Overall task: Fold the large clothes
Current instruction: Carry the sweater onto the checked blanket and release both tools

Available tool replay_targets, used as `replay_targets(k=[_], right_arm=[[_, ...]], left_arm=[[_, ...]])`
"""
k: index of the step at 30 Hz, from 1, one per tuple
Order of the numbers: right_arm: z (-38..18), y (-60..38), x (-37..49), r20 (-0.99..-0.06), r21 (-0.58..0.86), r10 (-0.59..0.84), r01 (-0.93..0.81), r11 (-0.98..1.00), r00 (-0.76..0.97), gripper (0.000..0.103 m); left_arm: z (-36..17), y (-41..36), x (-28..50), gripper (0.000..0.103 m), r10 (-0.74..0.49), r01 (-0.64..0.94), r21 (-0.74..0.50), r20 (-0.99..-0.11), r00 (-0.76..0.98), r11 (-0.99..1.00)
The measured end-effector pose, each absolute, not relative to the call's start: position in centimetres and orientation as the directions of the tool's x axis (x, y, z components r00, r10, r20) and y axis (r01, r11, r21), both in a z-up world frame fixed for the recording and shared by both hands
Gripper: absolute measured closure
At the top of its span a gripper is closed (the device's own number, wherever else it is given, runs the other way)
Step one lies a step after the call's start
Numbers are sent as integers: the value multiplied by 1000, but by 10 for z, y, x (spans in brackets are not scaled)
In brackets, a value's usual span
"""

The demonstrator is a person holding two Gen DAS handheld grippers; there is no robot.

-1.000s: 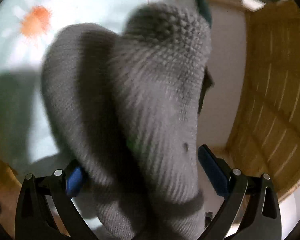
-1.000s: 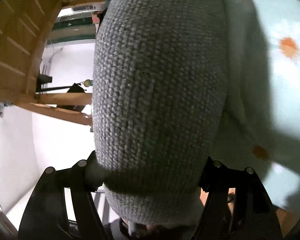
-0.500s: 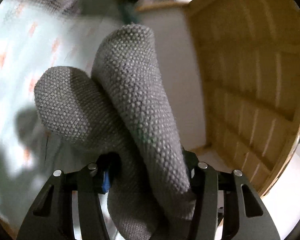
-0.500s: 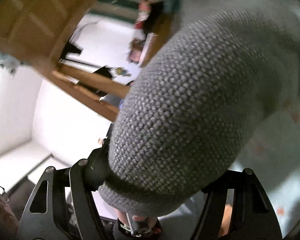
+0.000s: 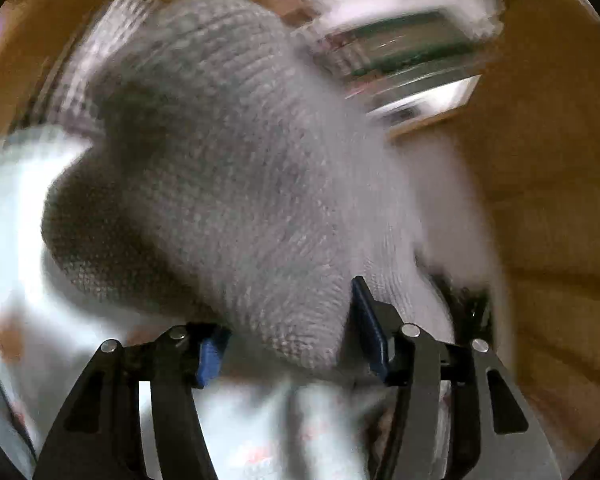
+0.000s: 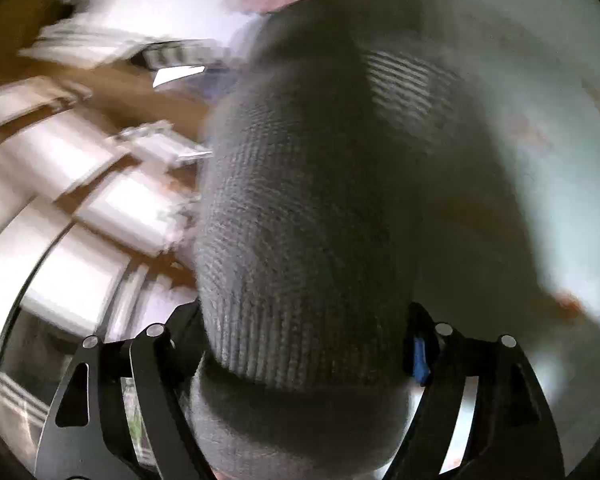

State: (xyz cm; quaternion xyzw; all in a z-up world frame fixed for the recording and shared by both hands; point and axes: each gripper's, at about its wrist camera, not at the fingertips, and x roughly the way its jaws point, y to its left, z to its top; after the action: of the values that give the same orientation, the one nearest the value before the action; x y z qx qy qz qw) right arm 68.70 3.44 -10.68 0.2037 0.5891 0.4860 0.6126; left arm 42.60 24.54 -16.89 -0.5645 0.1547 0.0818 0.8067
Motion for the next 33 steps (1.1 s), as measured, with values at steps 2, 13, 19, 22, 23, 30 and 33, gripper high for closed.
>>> replay_targets(k=[2,13,19,22,23,30,33], right_arm=[[-174,30,700,-659,746,744,-225,627,-112,20],[-80,-19,662,-576,592,740,-447,670,347,3],[-8,6,596,-532,197,618,-625,755,579,4],[-22,23,585,-601,86,521,-599,796,607,4],[-39,31,588,-660,68,486,-598,799,574,4],[-129,23,619,-822,314,506,-532,786,263,4],[-136,19,613,-800,330,531,-533,779,280,4]], left_arm=[[-215,231,433,53,-51,-345,-878,-381,923,331],[-136,201,409,17,-105,-304,-842,-387,916,446],[-21,209,458,6,309,-434,-201,-453,836,878],[-50,276,516,6,332,-541,-225,-583,741,811],[-66,286,526,6,311,-552,-230,-628,713,801],[-122,299,550,5,304,-516,-88,-719,625,852],[-120,291,549,5,330,-513,-56,-705,628,857]])
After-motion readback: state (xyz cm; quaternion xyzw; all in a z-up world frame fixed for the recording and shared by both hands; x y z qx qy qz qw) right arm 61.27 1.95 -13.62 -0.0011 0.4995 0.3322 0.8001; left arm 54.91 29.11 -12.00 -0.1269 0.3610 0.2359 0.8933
